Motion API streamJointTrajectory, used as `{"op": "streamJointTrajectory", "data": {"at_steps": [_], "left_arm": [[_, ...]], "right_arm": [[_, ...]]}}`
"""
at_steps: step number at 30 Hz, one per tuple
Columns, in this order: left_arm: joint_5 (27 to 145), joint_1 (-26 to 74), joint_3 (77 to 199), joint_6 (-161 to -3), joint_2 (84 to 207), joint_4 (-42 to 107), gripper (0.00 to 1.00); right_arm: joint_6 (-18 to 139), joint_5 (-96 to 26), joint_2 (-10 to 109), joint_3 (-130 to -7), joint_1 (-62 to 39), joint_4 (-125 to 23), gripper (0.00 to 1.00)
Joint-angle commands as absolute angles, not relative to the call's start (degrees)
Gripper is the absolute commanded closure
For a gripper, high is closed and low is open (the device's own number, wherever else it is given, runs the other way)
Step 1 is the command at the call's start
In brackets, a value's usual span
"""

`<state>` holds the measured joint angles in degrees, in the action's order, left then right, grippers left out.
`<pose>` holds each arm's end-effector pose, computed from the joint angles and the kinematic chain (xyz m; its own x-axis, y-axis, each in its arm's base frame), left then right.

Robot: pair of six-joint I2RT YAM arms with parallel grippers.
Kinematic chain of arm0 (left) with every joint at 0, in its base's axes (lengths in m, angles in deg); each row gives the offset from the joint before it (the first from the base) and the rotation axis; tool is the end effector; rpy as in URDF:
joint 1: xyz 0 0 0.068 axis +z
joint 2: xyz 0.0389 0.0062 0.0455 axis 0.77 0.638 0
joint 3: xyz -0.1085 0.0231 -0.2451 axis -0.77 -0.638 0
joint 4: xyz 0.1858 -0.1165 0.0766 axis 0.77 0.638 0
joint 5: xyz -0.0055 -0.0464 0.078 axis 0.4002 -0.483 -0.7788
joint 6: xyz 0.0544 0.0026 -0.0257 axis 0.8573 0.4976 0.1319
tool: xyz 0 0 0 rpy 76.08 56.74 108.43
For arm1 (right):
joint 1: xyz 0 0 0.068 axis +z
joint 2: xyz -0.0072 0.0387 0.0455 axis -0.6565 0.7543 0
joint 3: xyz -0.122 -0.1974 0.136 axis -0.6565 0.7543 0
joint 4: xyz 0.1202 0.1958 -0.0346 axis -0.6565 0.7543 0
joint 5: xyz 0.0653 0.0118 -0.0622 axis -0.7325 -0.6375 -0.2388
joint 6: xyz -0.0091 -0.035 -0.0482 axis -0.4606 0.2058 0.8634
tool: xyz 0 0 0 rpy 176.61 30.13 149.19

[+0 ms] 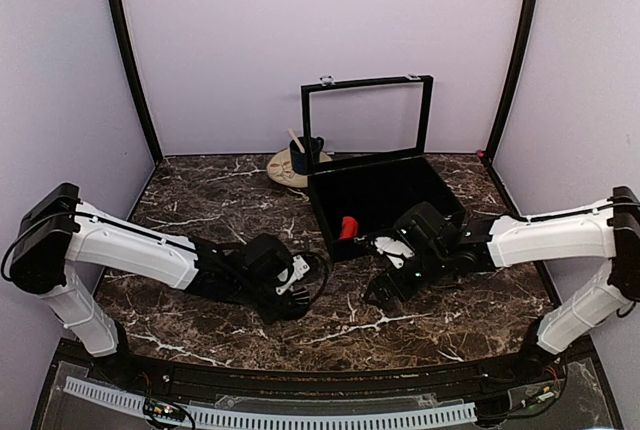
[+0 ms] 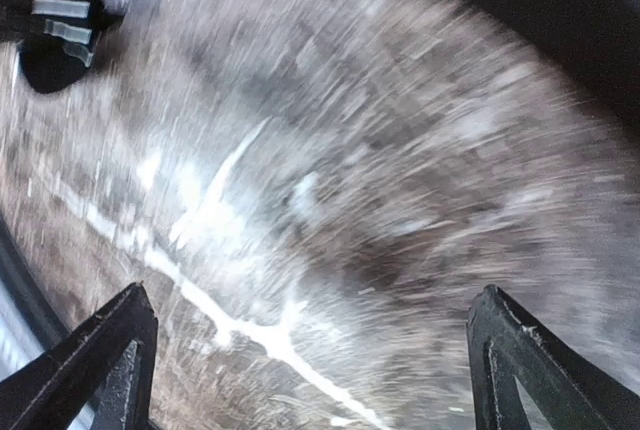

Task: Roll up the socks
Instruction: Pick up the sock from the center of the board, then move the storage box to the center of the board.

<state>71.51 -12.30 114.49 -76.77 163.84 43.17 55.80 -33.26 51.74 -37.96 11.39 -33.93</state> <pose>0.1419 -0.2636 0.1697 -0.4582 0.6572 -0.5985 0.8088 0.5876 0.0260 0.1551 0.2091 0.1877 -0.6632 -0.5292 -0.5293 -0.7034 0.6823 0.1992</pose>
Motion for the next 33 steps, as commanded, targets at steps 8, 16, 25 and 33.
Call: {"op": "streamJointTrajectory", "data": {"at_steps": [8,16,25,33], "left_arm": [[67.1,-8.8,120.5,-79.6,158.8,47.8,1.0],[66.3,-6.0,127.9,-83.1,159.4,51.4,1.0],[69.8,-3.5,139.3,-84.7,163.9,54.6,1.0],[74.8,-1.6,149.1,-86.3,169.6,57.4,1.0]], "right_arm": [[44.3,7.7,43.8,-34.9,13.7,-45.0,0.0],[44.1,13.4,46.7,-41.9,7.5,-40.7,0.7],[49.4,10.6,55.7,-54.2,-3.8,-31.3,0.53],[52.9,5.3,61.0,-57.4,-13.5,-30.4,0.47]]}}
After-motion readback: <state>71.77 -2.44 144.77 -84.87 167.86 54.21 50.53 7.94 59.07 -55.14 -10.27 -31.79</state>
